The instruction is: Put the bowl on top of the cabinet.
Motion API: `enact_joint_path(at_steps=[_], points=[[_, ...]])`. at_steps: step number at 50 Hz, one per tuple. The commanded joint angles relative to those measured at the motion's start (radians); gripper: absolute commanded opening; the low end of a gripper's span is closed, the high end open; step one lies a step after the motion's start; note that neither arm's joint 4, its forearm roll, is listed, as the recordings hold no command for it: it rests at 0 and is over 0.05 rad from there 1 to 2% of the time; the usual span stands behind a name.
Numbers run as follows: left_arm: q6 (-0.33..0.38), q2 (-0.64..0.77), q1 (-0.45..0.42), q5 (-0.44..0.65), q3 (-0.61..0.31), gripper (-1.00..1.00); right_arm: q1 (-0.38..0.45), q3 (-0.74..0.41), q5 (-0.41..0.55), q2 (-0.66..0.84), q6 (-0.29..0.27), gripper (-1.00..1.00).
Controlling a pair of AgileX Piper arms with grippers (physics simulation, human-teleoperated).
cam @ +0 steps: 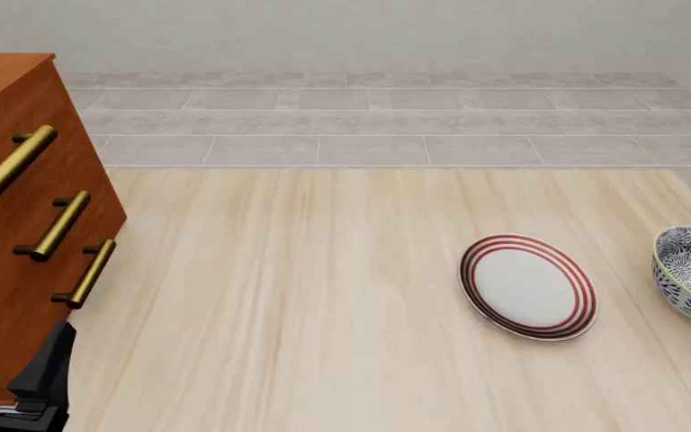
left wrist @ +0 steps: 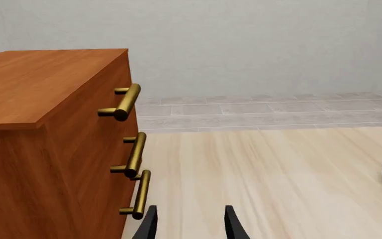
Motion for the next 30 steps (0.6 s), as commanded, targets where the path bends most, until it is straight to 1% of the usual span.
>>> enact_joint_path(at_steps=[1,13,19,20,22,23,24,30], points=[[-0.001,0.001,-0.001,-0.002,0.0,1.0,-0.003,0.013,-0.028,0.046,-0.005,1.0],[0.0,0.006,0.0,-0.006,0.0,1.0,-0.009,0.027,-0.06,0.096,-0.028,1.0],[-0.001,0.008,0.001,-0.008,0.0,1.0,-0.012,0.023,-0.071,0.122,-0.025,1.0],[-0.001,0.007,0.001,-0.008,0.0,1.0,-0.012,0.024,-0.077,0.126,-0.031,1.0],[0.0,0.006,0.0,-0.006,0.0,1.0,-0.02,0.035,-0.098,0.13,-0.064,1.0],[0.0,0.005,0.0,-0.006,0.0,1.0,-0.02,0.035,-0.099,0.13,-0.064,1.0],[0.001,0.006,-0.001,-0.005,0.0,1.0,-0.016,0.028,-0.095,0.143,-0.046,1.0],[-0.001,0.005,-0.001,-0.004,0.001,1.0,-0.021,0.012,-0.107,0.182,-0.054,1.0]])
